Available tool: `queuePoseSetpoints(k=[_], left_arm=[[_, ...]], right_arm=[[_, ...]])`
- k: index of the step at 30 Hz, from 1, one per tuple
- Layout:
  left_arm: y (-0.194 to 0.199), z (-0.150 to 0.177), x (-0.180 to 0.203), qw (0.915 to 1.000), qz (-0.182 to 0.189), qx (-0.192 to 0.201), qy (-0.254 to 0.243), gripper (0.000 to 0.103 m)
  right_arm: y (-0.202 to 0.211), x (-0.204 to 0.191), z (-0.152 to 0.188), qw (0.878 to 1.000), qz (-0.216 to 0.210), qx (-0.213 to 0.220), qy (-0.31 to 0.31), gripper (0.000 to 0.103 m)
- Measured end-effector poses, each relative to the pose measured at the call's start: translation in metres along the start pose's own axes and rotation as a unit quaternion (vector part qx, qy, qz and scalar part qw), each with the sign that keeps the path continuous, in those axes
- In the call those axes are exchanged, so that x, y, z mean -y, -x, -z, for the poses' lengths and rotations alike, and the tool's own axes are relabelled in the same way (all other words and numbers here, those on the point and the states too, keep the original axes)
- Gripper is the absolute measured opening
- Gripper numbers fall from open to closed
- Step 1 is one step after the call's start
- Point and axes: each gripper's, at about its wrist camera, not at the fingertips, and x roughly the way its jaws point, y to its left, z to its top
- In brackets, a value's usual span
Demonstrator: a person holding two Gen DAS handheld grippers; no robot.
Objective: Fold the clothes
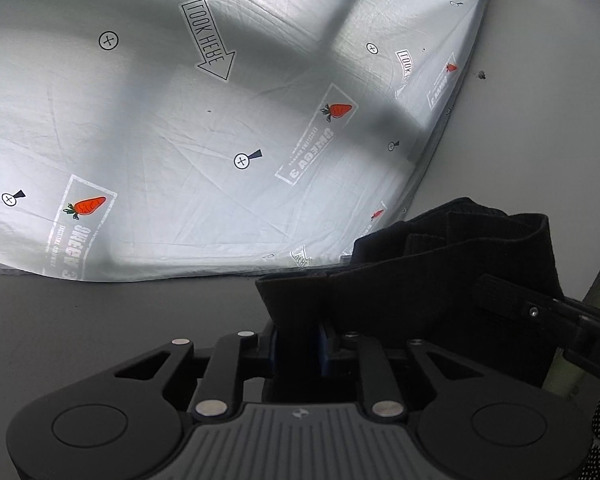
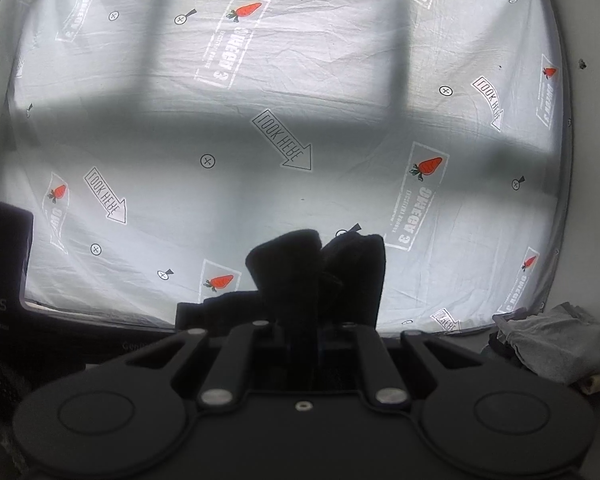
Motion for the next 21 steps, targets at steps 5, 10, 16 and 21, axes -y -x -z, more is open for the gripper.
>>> queuePoseSetpoints(k=[5,10,16,21], left_arm=[[-0.009,0.032,0.031,0.999,-0.024,-0.008,0.038,0.023],[0.009,0.069,0.054,0.9919,-0.091,0.007,0.089,0.023],[0.067,0.091,0.072,0.9742,-0.182,0.033,0.13,0.023],[0.081,0.086,0.068,0.9692,-0.216,0.017,0.117,0.029]], right_arm=[[0.012,0.059,0.008,0.995,-0.069,-0.017,-0.068,0.011],[0.023,0.089,0.027,0.984,-0.16,-0.041,-0.062,0.011],[0.033,0.095,0.031,0.948,-0.297,-0.074,-0.086,0.011],[0.014,0.11,0.042,0.926,-0.332,-0.103,-0.147,0.011]])
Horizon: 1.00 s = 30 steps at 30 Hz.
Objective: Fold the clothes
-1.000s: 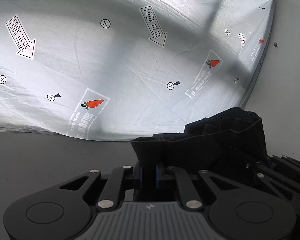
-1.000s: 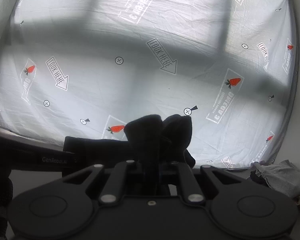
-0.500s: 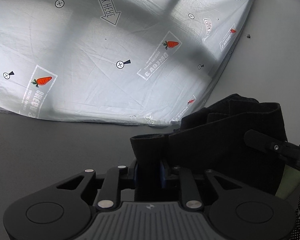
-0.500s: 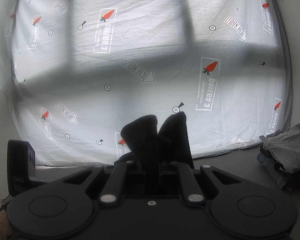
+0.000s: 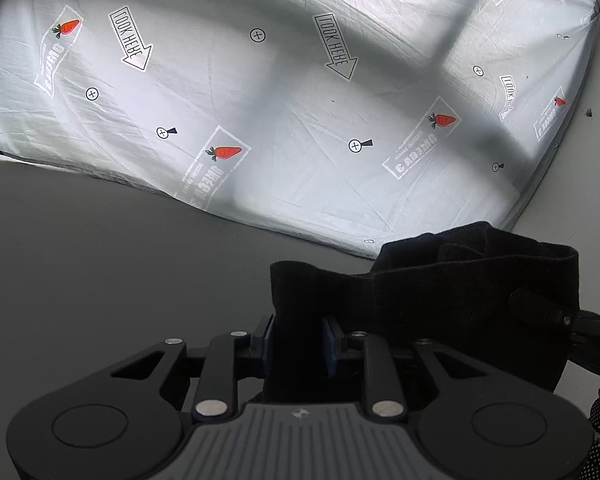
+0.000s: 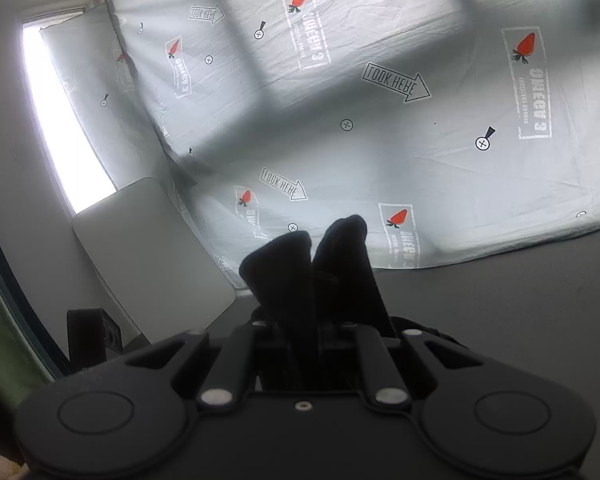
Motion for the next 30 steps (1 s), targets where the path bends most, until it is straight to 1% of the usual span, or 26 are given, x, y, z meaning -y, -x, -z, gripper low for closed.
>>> queuePoseSetpoints(k=[1,3,5,6,7,8,9,10,11,12,14,15,17,18,19,20,21,22,23,24,25,26,27,29,30], left_arm=[[-0.011,0.003,-0.002,0.9998,-0.007,-0.016,-0.006,0.03],[-0.044,0.014,-0.008,0.9979,-0.023,-0.061,-0.005,0.03],[-0.09,0.036,-0.02,0.9915,-0.037,-0.124,-0.002,0.03],[-0.112,0.047,-0.026,0.9868,-0.045,-0.155,-0.001,0.03],[-0.128,0.056,-0.032,0.982,-0.054,-0.181,0.001,0.03],[-0.14,0.063,-0.038,0.9782,-0.052,-0.201,0.002,0.03],[-0.148,0.068,-0.044,0.9757,-0.045,-0.215,0.002,0.031],[-0.151,0.072,-0.048,0.9744,-0.035,-0.222,0.001,0.033],[-0.154,0.074,-0.051,0.9737,-0.021,-0.227,0.001,0.04],[-0.157,0.075,-0.054,0.9729,-0.002,-0.231,0.004,0.05],[-0.167,0.078,-0.061,0.9693,0.037,-0.242,0.019,0.057],[-0.176,0.079,-0.064,0.966,0.055,-0.251,0.032,0.058],[-0.194,0.081,-0.069,0.9572,0.085,-0.272,0.052,0.058],[-0.201,0.081,-0.069,0.9547,0.099,-0.275,0.053,0.065],[-0.206,0.078,-0.067,0.9519,0.123,-0.276,0.052,0.069],[-0.212,0.077,-0.065,0.9475,0.137,-0.285,0.05,0.068],[-0.217,0.079,-0.063,0.9437,0.14,-0.296,0.048,0.071],[-0.218,0.079,-0.06,0.943,0.152,-0.293,0.042,0.071],[-0.221,0.08,-0.057,0.9397,0.158,-0.301,0.041,0.067],[-0.222,0.08,-0.056,0.9417,0.152,-0.298,0.038,0.059],[-0.22,0.081,-0.055,0.9423,0.149,-0.298,0.037,0.053],[-0.217,0.082,-0.055,0.943,0.146,-0.297,0.037,0.043],[-0.21,0.079,-0.056,0.9466,0.14,-0.287,0.04,0.034],[-0.185,0.071,-0.054,0.956,0.146,-0.252,0.035,0.028],[-0.172,0.067,-0.047,0.9608,0.147,-0.234,0.016,0.027]], right_arm=[[-0.008,0.014,0.004,1.0,0.011,-0.012,-0.014,0.011],[-0.033,0.048,0.019,0.997,0.044,-0.06,-0.035,0.012],[-0.061,0.085,0.043,0.988,0.091,-0.115,-0.052,0.013],[-0.075,0.104,0.058,0.981,0.115,-0.146,-0.061,0.014],[-0.09,0.123,0.075,0.97,0.15,-0.179,-0.073,0.014],[-0.1,0.136,0.088,0.959,0.182,-0.202,-0.079,0.014],[-0.105,0.144,0.097,0.952,0.205,-0.214,-0.082,0.015],[-0.107,0.15,0.104,0.946,0.227,-0.217,-0.086,0.018],[-0.106,0.152,0.107,0.943,0.238,-0.214,-0.095,0.02],[-0.103,0.153,0.107,0.942,0.24,-0.207,-0.108,0.027],[-0.096,0.155,0.108,0.944,0.235,-0.183,-0.144,0.045],[-0.094,0.156,0.109,0.944,0.232,-0.176,-0.158,0.05],[-0.098,0.158,0.112,0.942,0.224,-0.174,-0.182,0.05],[-0.103,0.16,0.114,0.939,0.225,-0.181,-0.186,0.051],[-0.11,0.162,0.117,0.937,0.226,-0.189,-0.189,0.051],[-0.116,0.164,0.119,0.934,0.227,-0.198,-0.192,0.052],[-0.123,0.165,0.121,0.931,0.228,-0.206,-0.195,0.052],[-0.128,0.166,0.123,0.932,0.224,-0.205,-0.199,0.052],[-0.132,0.166,0.125,0.933,0.219,-0.201,-0.204,0.048],[-0.137,0.167,0.127,0.934,0.213,-0.197,-0.208,0.038],[-0.139,0.164,0.126,0.939,0.201,-0.19,-0.204,0.025],[-0.141,0.16,0.123,0.945,0.186,-0.183,-0.197,0.021],[-0.135,0.158,0.119,0.951,0.164,-0.167,-0.201,0.019],[-0.118,0.155,0.111,0.961,0.117,-0.131,-0.212,0.018],[-0.11,0.155,0.108,0.963,0.114,-0.124,-0.211,0.018]])
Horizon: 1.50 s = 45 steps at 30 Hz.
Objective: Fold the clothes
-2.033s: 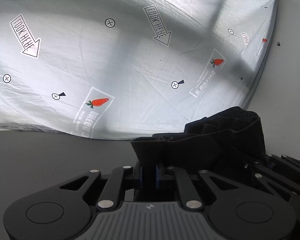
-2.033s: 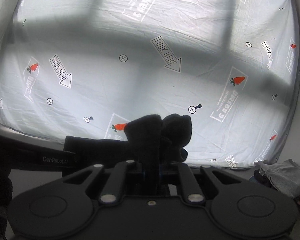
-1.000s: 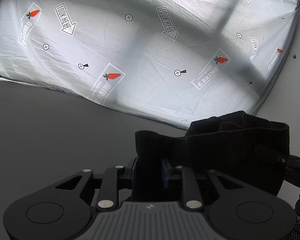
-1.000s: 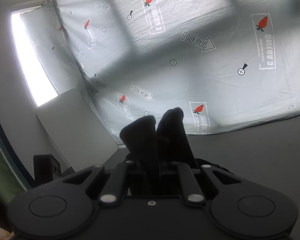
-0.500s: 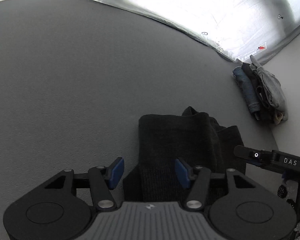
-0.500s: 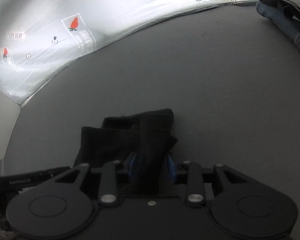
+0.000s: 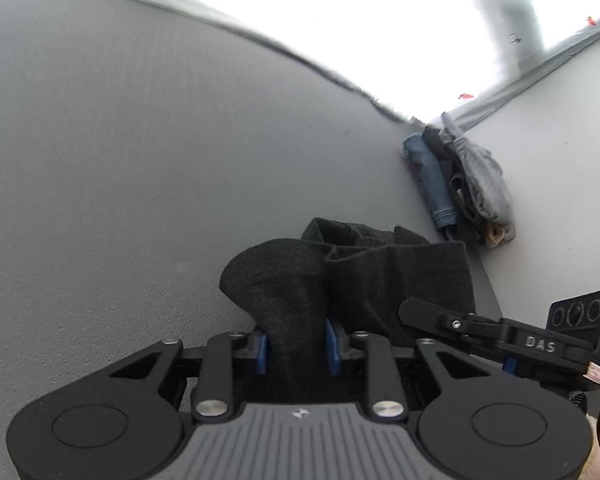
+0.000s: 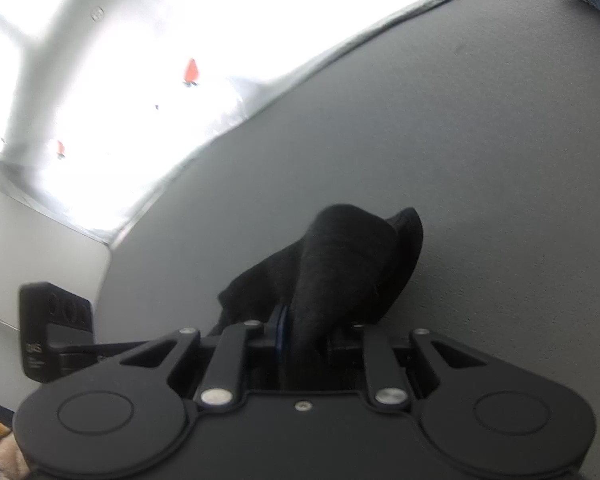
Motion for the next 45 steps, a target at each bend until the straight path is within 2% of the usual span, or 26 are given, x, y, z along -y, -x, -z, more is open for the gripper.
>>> queuePoseSetpoints(k=[1,3,4,5,6,8,9,10,11,13,15,16,20,22,23,25,26,27,32,35,38,41,43,45], left_arm=[[0.01,0.003,0.01,0.9997,-0.003,0.014,-0.022,0.025],[0.009,0.013,0.031,0.997,-0.02,0.008,-0.075,0.025],[0.003,0.019,0.037,0.9956,-0.031,-0.001,-0.088,0.025],[-0.006,0.024,0.038,0.9951,-0.039,-0.011,-0.09,0.025],[-0.016,0.029,0.038,0.995,-0.053,-0.025,-0.081,0.025],[-0.022,0.031,0.034,0.996,-0.061,-0.026,-0.061,0.025],[-0.022,0.03,0.032,0.9966,-0.058,-0.021,-0.055,0.028],[-0.019,0.029,0.03,0.9969,-0.056,-0.017,-0.053,0.028],[-0.017,0.028,0.029,0.9971,-0.053,-0.014,-0.052,0.028],[-0.013,0.025,0.023,0.9977,-0.047,-0.013,-0.047,0.031],[-0.009,0.021,0.016,0.9982,-0.048,-0.012,-0.034,0.033],[-0.006,0.019,0.012,0.9984,-0.049,-0.009,-0.027,0.033],[0.006,0.008,-0.002,0.9984,-0.054,0.013,0.007,0.037],[0.013,0.004,-0.011,0.9976,-0.061,0.023,0.022,0.038],[0.015,0.003,-0.015,0.9969,-0.069,0.027,0.027,0.038],[0.02,0.001,-0.024,0.9953,-0.083,0.035,0.037,0.038],[0.023,0.0,-0.027,0.9946,-0.087,0.04,0.042,0.038],[0.027,-0.001,-0.029,0.9938,-0.091,0.045,0.046,0.038],[0.041,-0.003,-0.036,0.9901,-0.106,0.068,0.063,0.039],[0.041,-0.002,-0.04,0.9881,-0.116,0.072,0.071,0.042],[0.032,-0.003,-0.042,0.9883,-0.122,0.059,0.071,0.043],[0.023,-0.006,-0.034,0.9912,-0.112,0.046,0.052,0.044],[0.017,-0.007,-0.027,0.9943,-0.092,0.038,0.038,0.052],[0.007,-0.01,-0.018,0.997,-0.071,0.023,0.022,0.064]], right_arm=[[0.005,0.001,0.0,1.0,0.026,-0.008,0.011,0.018],[0.007,0.004,0.001,0.994,0.095,-0.034,0.036,0.02],[0.002,0.007,0.002,0.986,0.152,-0.054,0.052,0.02],[-0.001,0.008,0.001,0.978,0.19,-0.062,0.062,0.022],[-0.002,0.009,-0.001,0.974,0.209,-0.06,0.064,0.026],[-0.002,0.0,-0.013,0.97,0.227,-0.034,0.075,0.026],[-0.002,-0.009,-0.019,0.968,0.235,-0.017,0.089,0.034],[-0.002,-0.018,-0.026,0.965,0.242,0.0,0.103,0.046],[-0.004,-0.03,-0.033,0.962,0.24,0.016,0.128,0.047],[-0.016,-0.05,-0.047,0.967,0.193,0.008,0.165,0.045],[-0.034,-0.066,-0.058,0.969,0.154,-0.019,0.193,0.04],[-0.05,-0.075,-0.062,0.965,0.148,-0.039,0.214,0.037],[-0.11,-0.097,-0.067,0.941,0.122,-0.148,0.28,0.036],[-0.134,-0.101,-0.056,0.917,0.134,-0.215,0.309,0.036],[-0.143,-0.1,-0.05,0.904,0.145,-0.233,0.328,0.034],[-0.143,-0.105,-0.045,0.895,0.152,-0.228,0.351,0.018],[-0.136,-0.109,-0.046,0.898,0.151,-0.208,0.357,0.01],[-0.128,-0.113,-0.047,0.902,0.151,-0.183,0.361,0.009],[-0.058,-0.127,-0.052,0.942,0.102,-0.021,0.318,0.007],[-0.046,-0.125,-0.05,0.952,0.093,0.017,0.29,0.007],[-0.06,-0.114,-0.051,0.95,0.133,0.014,0.281,0.009],[-0.067,-0.104,-0.057,0.95,0.168,0.017,0.264,0.019],[-0.058,-0.088,-0.07,0.961,0.161,0.053,0.218,0.056],[-0.03,-0.067,-0.078,0.968,0.17,0.072,0.172,0.059]])
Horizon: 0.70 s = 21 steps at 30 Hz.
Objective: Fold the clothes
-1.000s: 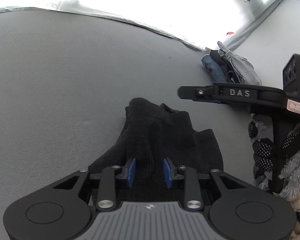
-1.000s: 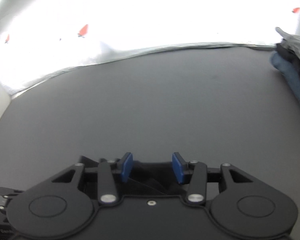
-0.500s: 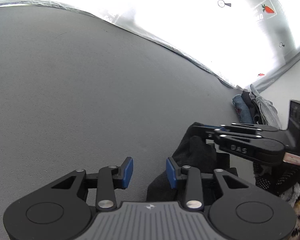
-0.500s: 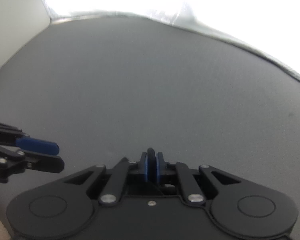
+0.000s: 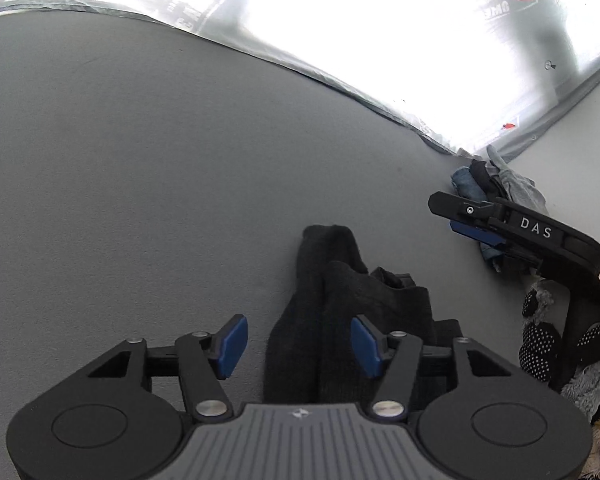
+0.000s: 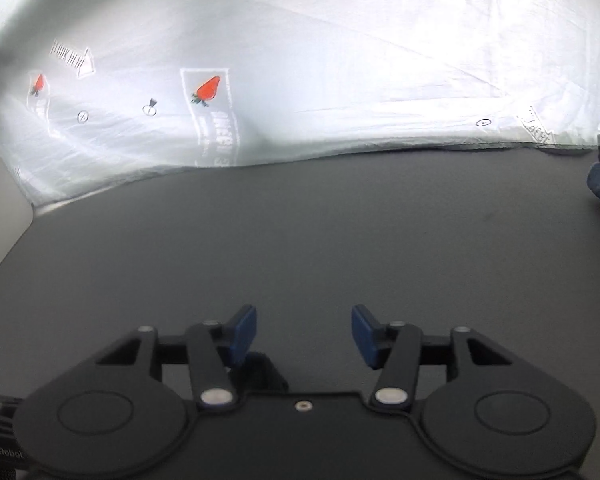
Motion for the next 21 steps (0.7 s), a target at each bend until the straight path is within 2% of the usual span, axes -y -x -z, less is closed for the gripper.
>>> queuePoseSetpoints(k=[2,5,8,9,11,12,13,14,15,16,18,21], left_arm=[[-0.009,0.001,0.008,0.9997,0.015,-0.01,-0.017,0.066],[-0.035,0.0,0.019,0.999,0.029,-0.03,-0.016,0.066],[-0.057,0.003,0.023,0.998,0.034,-0.054,-0.009,0.076],[-0.058,0.004,0.026,0.9982,0.034,-0.046,-0.018,0.079],[-0.059,0.004,0.03,0.9978,0.029,-0.05,-0.034,0.078],[-0.059,0.005,0.032,0.9975,0.027,-0.051,-0.041,0.077],[-0.058,0.005,0.033,0.9974,0.022,-0.048,-0.049,0.073],[-0.058,0.006,0.035,0.9973,0.014,-0.045,-0.056,0.062],[-0.057,0.006,0.035,0.997,0.004,-0.043,-0.064,0.052],[-0.053,0.005,0.034,0.9969,0.0,-0.041,-0.067,0.047],[-0.046,0.002,0.032,0.9967,-0.006,-0.037,-0.072,0.029],[-0.028,-0.002,0.03,0.9972,-0.016,-0.022,-0.07,0.019]], right_arm=[[0.016,0.029,0.012,0.999,0.024,-0.016,-0.031,0.059],[0.031,0.066,0.045,0.994,0.039,-0.06,-0.088,0.059],[0.031,0.082,0.079,0.981,0.012,-0.102,-0.167,0.06],[0.032,0.083,0.091,0.976,0.0,-0.11,-0.189,0.062],[0.035,0.085,0.109,0.969,-0.016,-0.119,-0.218,0.062],[0.034,0.083,0.116,0.968,-0.018,-0.12,-0.22,0.059],[0.032,0.078,0.121,0.971,-0.018,-0.118,-0.21,0.046],[0.029,0.073,0.125,0.974,-0.017,-0.115,-0.197,0.038],[0.028,0.068,0.125,0.977,-0.022,-0.108,-0.181,0.017],[0.025,0.059,0.12,0.982,-0.025,-0.095,-0.16,0.005],[0.025,0.046,0.107,0.988,-0.048,-0.07,-0.126,0.005],[0.046,0.049,0.091,0.984,-0.122,-0.028,-0.128,0.004]])
